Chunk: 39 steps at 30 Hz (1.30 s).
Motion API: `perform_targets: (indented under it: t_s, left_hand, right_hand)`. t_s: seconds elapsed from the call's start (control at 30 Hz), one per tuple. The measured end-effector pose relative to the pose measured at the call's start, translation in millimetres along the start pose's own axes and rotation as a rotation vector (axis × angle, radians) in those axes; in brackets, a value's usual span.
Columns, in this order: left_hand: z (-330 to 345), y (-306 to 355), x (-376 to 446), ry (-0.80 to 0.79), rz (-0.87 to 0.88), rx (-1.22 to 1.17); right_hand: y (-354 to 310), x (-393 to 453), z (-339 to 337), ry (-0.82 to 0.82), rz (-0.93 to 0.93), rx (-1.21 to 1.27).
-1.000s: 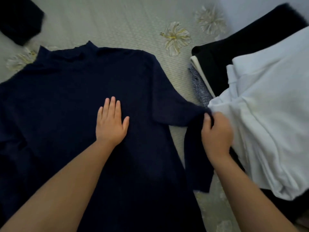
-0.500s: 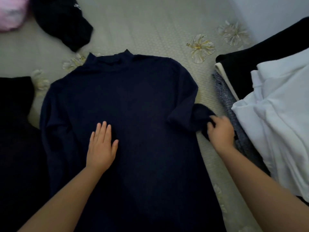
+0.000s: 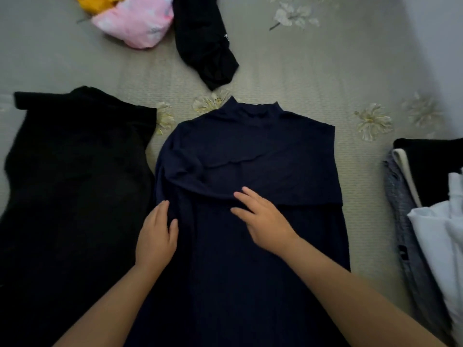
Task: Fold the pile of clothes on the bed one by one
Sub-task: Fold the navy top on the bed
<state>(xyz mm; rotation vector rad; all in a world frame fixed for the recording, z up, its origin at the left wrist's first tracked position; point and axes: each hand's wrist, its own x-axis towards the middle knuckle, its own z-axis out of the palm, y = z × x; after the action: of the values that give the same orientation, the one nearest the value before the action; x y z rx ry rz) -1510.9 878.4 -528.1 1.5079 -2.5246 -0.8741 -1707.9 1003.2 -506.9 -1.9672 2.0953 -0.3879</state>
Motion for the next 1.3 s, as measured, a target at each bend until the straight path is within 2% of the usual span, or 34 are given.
perform_targets:
  t_s: [0.1, 0.2, 0.27, 0.37, 0.47, 0.53, 0.6, 0.7, 0.8, 0.9, 1.07, 1.17, 1.3]
  left_hand:
    - [2, 15, 11, -0.009, 0.141, 0.035]
    - [13, 36, 34, 0.052, 0.271, 0.086]
    - [23, 45, 47, 0.074, 0.293, 0.137]
    - [36, 51, 66, 0.032, 0.291, 0.330]
    - [41, 63, 79, -0.096, 0.165, 0.552]
    - [43, 72, 92, -0.091, 0.180, 0.650]
    - [47, 83, 105, -0.085, 0.238, 0.587]
    - [61, 92, 124, -0.111, 0.292, 0.489]
    - [65, 92, 133, -0.116, 0.239, 0.512]
    - [69, 91, 135, -0.052, 0.268, 0.453]
    - [78, 104, 157, -0.039, 0.337, 0.296]
    - [90, 122, 177, -0.043, 0.379, 0.293]
    - [101, 132, 194, -0.003, 0.336, 0.407]
  right_hand:
    - [23, -25, 1, -0.050, 0.206, -0.020]
    - [60, -39, -5, -0.125, 0.399, -0.172]
    - [84, -46, -5, -0.214, 0.563, -0.295]
    - [116, -51, -3, -0.320, 0.675, -0.363]
    - [136, -50, -11, -0.412, 0.689, -0.304]
    - [147, -45, -22, -0.263, 0.707, -0.161]
    - [162, -30, -36, -0.075, 0.688, -0.037]
    - [196, 5, -50, 0.069, 0.624, -0.063]
    - [228, 46, -46, -0.004, 0.623, -0.139]
    - [252, 60, -35, -0.110, 0.628, -0.233]
    - [279, 48, -37, 0.023, 0.612, -0.401]
    - [299, 46, -45, -0.028, 0.654, -0.419]
    - [308, 47, -47, -0.053, 0.603, -0.464]
